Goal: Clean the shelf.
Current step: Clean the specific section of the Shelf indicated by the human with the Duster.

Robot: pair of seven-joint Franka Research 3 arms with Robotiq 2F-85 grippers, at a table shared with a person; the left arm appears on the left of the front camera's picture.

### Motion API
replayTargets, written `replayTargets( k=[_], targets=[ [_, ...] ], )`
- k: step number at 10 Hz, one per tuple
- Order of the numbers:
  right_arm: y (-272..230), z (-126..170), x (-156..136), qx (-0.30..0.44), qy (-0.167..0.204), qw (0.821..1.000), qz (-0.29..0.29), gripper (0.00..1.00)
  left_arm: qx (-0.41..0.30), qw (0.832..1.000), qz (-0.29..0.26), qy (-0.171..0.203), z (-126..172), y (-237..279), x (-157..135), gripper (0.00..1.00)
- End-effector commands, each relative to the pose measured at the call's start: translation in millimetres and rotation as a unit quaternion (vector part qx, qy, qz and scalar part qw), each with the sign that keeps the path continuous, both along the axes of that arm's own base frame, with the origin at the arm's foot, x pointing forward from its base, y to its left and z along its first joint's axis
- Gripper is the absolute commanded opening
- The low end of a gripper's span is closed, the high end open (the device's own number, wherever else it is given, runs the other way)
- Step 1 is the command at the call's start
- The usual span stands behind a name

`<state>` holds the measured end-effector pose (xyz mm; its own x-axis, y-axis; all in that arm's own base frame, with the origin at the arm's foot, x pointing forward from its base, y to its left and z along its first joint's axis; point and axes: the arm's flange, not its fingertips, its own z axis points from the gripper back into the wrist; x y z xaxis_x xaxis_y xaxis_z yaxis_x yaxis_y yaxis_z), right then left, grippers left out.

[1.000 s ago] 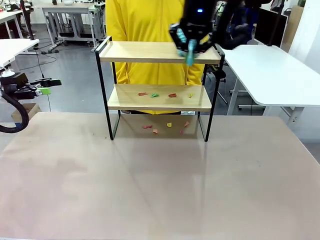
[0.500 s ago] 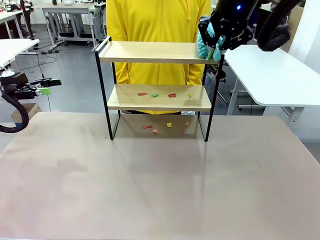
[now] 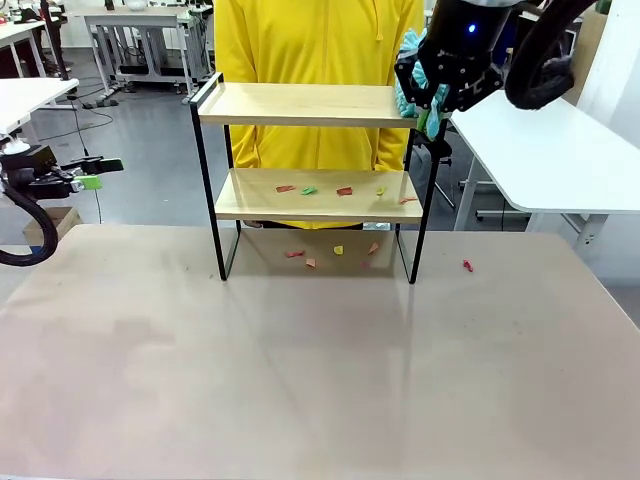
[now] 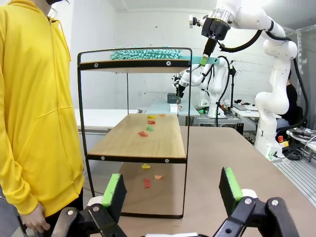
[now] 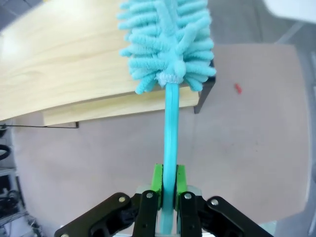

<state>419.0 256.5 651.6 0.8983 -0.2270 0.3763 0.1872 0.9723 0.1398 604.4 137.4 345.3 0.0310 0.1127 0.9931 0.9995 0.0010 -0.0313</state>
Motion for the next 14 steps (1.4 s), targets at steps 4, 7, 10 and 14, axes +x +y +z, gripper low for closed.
replayTargets(
  k=[4,7,10,14],
  targets=[
    [-45.6,41.5,-43.2,0.086,-0.055,0.961,0.257,0.13,-0.001,1.000,0.001,-0.006,2.9,-0.9,-1.9,1.00],
    [-30.1,42.1,-73.5,0.084,-0.054,0.879,0.467,0.13,-0.001,1.000,0.001,-0.006,2.9,-0.9,-1.9,1.00],
    [-13.2,14.3,-104.2,-0.020,-0.021,0.815,0.578,0.13,-0.001,1.000,0.001,-0.006,2.9,-0.9,-1.9,1.00],
    [-38.9,-88.9,-101.0,-0.089,0.089,0.781,0.612,0.13,-0.001,1.000,0.001,-0.006,2.9,-0.9,-1.9,1.00]
  ],
)
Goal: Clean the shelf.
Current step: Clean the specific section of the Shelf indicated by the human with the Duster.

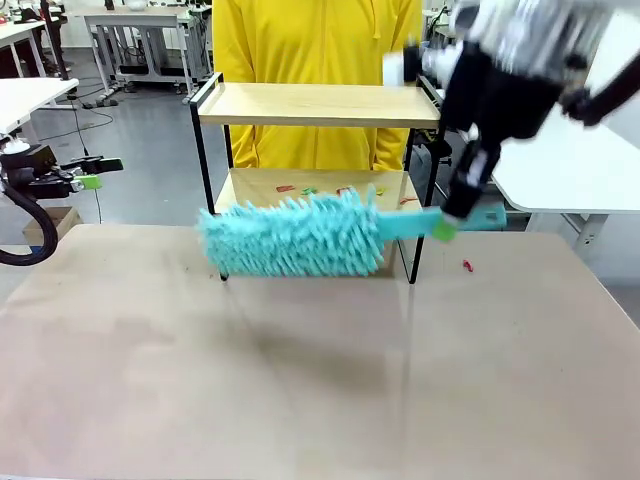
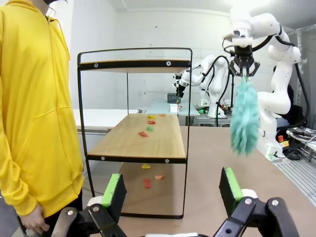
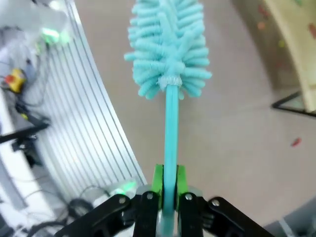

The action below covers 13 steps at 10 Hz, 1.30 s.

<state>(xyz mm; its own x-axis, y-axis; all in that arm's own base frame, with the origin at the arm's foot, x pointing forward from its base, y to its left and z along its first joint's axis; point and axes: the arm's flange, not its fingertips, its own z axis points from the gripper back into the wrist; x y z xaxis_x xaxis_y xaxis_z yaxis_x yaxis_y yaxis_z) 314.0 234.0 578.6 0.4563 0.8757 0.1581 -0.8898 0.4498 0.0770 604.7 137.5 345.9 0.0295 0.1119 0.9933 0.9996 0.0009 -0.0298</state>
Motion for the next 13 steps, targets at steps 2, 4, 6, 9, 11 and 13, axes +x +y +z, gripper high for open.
replayTargets(
  k=[2,4,6,9,11,13],
  targets=[
    [-50.0,-71.8,10.4,-0.022,0.031,0.999,0.022,0.13,-0.001,1.000,0.001,-0.005,2.3,-1.0,-2.3,1.00],
    [-79.1,-100.6,1.8,-0.006,0.043,0.998,0.044,0.13,-0.001,1.000,0.001,-0.005,2.3,-1.0,-2.3,1.00],
    [-101.5,-103.6,-6.4,-0.007,0.047,0.997,0.052,0.13,-0.001,1.000,0.001,-0.005,2.3,-1.0,-2.3,1.00],
    [-77.5,-112.1,4.6,-0.018,0.063,0.997,0.032,0.13,-0.001,1.000,0.001,-0.005,2.3,-1.0,-2.3,1.00],
    [-77.5,-112.1,4.6,-0.018,0.063,0.997,0.032,0.13,-0.001,1.000,0.001,-0.005,2.3,-1.0,-2.3,1.00],
    [-77.5,-112.1,4.6,-0.018,0.063,0.997,0.032,0.13,-0.001,1.000,0.001,-0.005,2.3,-1.0,-2.3,1.00]
  ],
)
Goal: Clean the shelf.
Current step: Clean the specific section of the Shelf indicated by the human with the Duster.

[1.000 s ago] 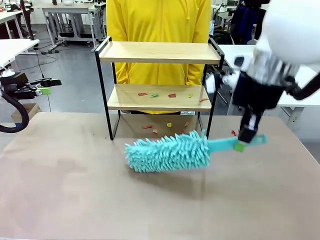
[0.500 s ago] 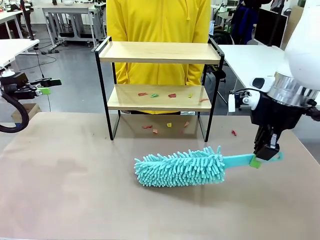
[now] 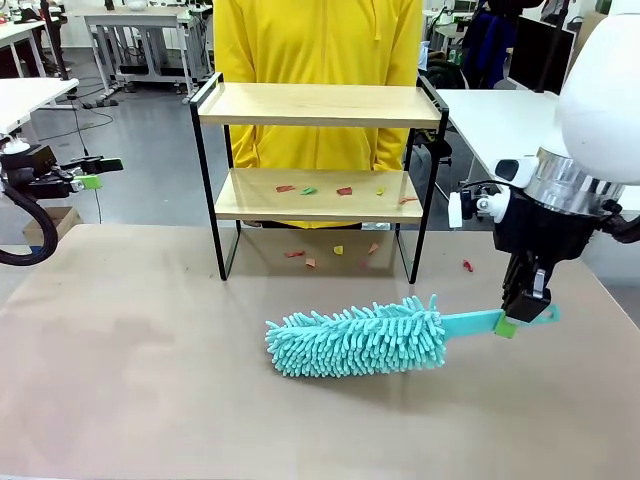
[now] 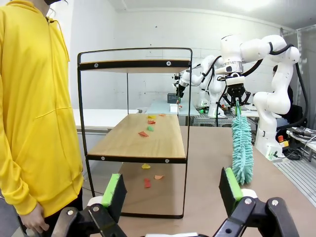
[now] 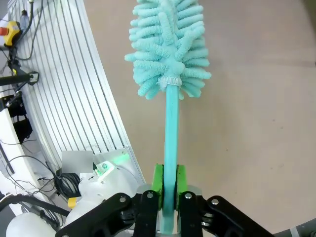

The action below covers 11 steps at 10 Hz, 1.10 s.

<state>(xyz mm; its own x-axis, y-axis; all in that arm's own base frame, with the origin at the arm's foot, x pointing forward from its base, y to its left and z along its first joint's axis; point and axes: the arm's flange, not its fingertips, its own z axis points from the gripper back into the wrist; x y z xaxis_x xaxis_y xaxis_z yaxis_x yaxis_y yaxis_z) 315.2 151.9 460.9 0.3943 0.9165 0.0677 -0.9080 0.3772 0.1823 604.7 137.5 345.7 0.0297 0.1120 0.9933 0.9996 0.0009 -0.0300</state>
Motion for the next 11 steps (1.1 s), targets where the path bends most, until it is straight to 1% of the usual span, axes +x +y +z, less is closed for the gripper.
replayTargets(
  k=[1,11],
  targets=[
    [4.6,5.6,3.3,0.000,-0.004,1.000,-0.011,0.13,-0.001,1.000,0.001,-0.005,2.4,-1.0,-2.3,1.00],
    [4.6,5.6,3.3,0.000,-0.004,1.000,-0.011,0.13,-0.001,1.000,0.001,-0.005,2.4,-1.0,-2.3,1.00]
  ],
)
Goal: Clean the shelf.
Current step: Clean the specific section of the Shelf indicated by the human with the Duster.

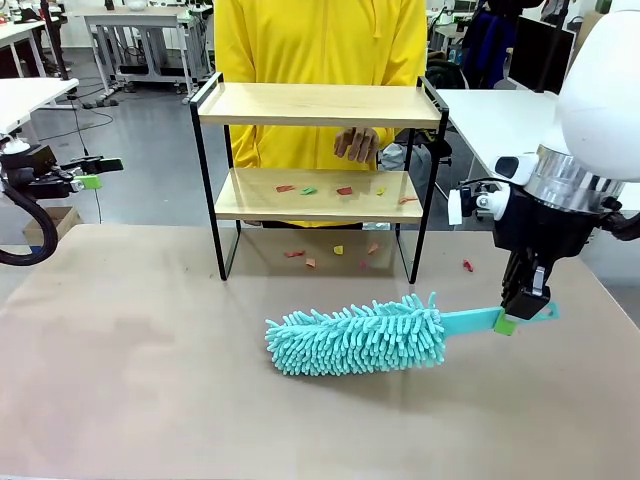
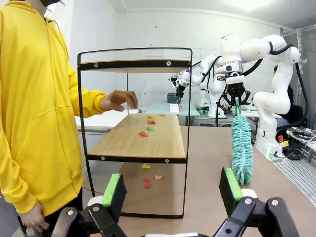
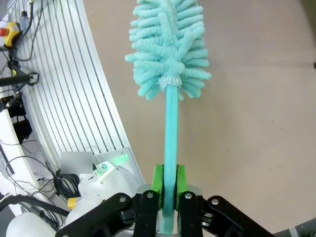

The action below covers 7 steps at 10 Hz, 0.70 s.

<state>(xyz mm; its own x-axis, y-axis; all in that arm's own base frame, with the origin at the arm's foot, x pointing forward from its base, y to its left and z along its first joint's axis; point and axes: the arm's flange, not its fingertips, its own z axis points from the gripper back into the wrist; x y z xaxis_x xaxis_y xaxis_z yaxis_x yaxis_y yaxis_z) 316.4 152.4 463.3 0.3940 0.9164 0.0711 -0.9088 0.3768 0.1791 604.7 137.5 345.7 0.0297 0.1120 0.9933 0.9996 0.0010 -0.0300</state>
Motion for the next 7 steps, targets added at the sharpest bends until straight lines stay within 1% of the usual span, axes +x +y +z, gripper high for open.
replayTargets(
  k=[1,7],
  targets=[
    [4.1,3.2,2.1,-0.001,-0.002,1.000,-0.011,0.13,-0.001,1.000,0.001,-0.005,2.4,-1.0,-2.3,1.00],
    [4.1,3.2,2.1,-0.001,-0.002,1.000,-0.011,0.13,-0.001,1.000,0.001,-0.005,2.4,-1.0,-2.3,1.00]
  ],
)
